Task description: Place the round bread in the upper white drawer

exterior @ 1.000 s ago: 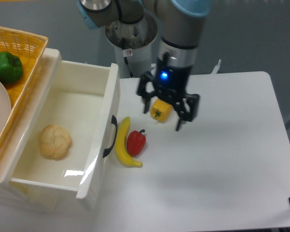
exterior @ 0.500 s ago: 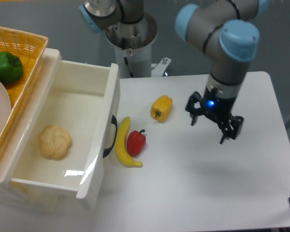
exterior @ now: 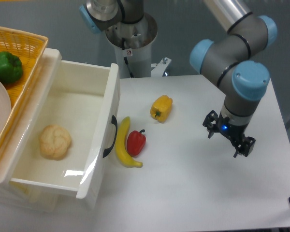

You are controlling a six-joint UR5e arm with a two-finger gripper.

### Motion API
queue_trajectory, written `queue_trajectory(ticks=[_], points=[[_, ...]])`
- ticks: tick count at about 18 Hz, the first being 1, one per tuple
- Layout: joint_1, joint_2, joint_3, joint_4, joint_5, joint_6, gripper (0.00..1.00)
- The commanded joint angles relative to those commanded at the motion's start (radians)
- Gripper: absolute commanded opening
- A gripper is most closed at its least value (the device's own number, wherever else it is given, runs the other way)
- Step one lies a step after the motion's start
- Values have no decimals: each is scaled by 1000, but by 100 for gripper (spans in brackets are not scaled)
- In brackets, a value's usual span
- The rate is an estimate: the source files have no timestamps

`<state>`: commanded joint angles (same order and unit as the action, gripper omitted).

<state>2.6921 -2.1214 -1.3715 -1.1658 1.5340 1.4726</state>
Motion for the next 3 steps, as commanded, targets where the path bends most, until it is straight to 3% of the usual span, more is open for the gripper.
queue_trajectory(ticks=[3], points=[[0,-17,3,0,0,0,100]])
